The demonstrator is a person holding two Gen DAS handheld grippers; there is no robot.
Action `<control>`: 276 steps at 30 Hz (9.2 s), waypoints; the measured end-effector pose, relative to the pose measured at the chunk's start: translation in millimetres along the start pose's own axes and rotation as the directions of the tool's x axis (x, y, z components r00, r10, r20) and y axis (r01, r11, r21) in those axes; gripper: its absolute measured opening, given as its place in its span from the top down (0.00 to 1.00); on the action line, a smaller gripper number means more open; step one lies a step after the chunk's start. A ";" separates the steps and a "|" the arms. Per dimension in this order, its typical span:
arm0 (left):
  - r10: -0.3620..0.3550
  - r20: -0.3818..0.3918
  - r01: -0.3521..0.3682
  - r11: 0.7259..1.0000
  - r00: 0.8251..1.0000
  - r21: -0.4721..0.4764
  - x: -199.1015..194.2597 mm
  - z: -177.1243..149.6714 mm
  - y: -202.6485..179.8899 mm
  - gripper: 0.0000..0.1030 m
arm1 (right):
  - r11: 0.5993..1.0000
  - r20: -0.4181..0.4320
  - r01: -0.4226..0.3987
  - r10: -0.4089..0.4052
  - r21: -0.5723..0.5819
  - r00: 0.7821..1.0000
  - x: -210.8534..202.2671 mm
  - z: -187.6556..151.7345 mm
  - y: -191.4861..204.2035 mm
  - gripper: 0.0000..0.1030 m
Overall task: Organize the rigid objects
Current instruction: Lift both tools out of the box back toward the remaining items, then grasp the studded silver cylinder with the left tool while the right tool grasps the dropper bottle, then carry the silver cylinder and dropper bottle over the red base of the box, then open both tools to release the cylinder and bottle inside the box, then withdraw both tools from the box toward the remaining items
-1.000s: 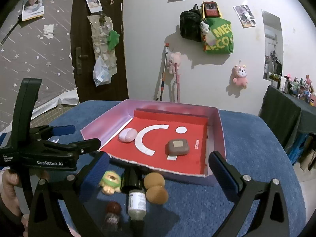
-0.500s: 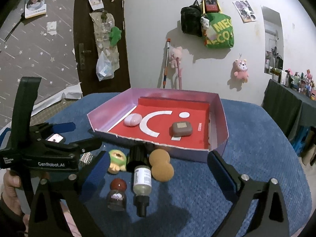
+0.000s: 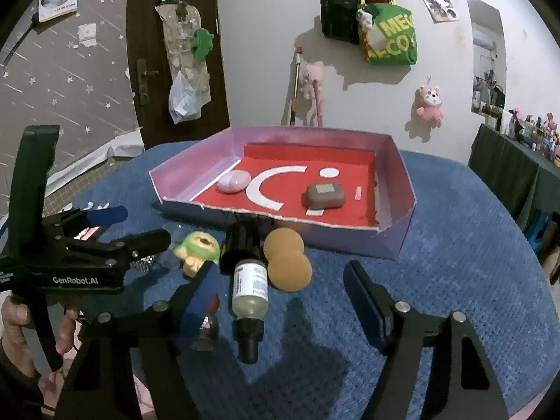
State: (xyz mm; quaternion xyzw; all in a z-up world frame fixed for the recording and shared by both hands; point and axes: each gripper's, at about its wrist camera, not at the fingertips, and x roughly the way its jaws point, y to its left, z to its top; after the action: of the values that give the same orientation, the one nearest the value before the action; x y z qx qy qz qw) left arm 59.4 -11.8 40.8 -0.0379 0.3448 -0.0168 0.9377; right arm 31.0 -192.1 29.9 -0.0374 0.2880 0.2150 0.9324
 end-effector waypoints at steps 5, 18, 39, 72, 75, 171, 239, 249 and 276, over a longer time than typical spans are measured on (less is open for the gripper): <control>0.006 -0.006 -0.006 1.000 1.000 -0.030 3.2 -4.4 10.8 0.01 | 1.000 -0.025 -0.004 0.004 0.000 1.000 3.7 -7.9 0.8 0.34; 0.018 -0.032 -0.020 0.998 0.999 -0.065 3.8 -15.5 24.0 0.04 | 1.000 -0.066 -0.026 0.027 0.003 0.997 14.1 -17.1 2.8 0.39; 0.065 -0.062 -0.068 0.996 0.996 -0.059 19.3 -28.5 30.5 0.26 | 0.993 -0.137 -0.106 0.112 0.049 0.984 53.4 -11.9 7.2 0.56; -0.035 0.046 0.036 0.999 0.998 -0.027 -12.5 -13.7 6.6 0.70 | 0.988 -0.069 -0.153 0.155 0.026 0.986 25.4 1.0 12.5 0.71; -0.036 0.048 0.037 0.999 0.998 -0.024 -12.0 -11.4 6.3 0.70 | 0.987 -0.067 -0.156 0.157 0.025 0.985 24.7 2.2 12.4 0.71; -0.063 -0.263 0.069 0.997 0.963 0.016 137.7 94.4 16.1 0.70 | 0.993 -0.315 -0.036 0.069 0.109 0.947 166.8 91.7 -51.1 0.71; -0.070 -0.079 0.072 0.997 0.994 0.019 64.5 83.1 2.8 0.04 | 0.984 -0.090 -0.140 0.150 0.112 0.985 69.9 89.7 -37.9 0.10; -0.070 -0.026 0.071 0.997 0.997 0.036 41.2 70.6 -1.4 0.03 | 0.983 0.002 -0.161 0.162 0.091 0.987 36.4 85.4 -26.5 0.00; -0.077 0.036 0.076 0.996 0.996 0.048 -2.1 25.1 -5.4 0.00 | 0.999 0.147 -0.048 0.048 0.001 0.988 -25.1 38.6 10.0 0.00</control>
State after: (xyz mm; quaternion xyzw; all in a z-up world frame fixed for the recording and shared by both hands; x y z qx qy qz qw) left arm 74.0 -15.6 61.6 -0.0296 0.3248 -0.0600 0.9434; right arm 28.3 -185.1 76.4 -0.0122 0.2199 0.2388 0.9458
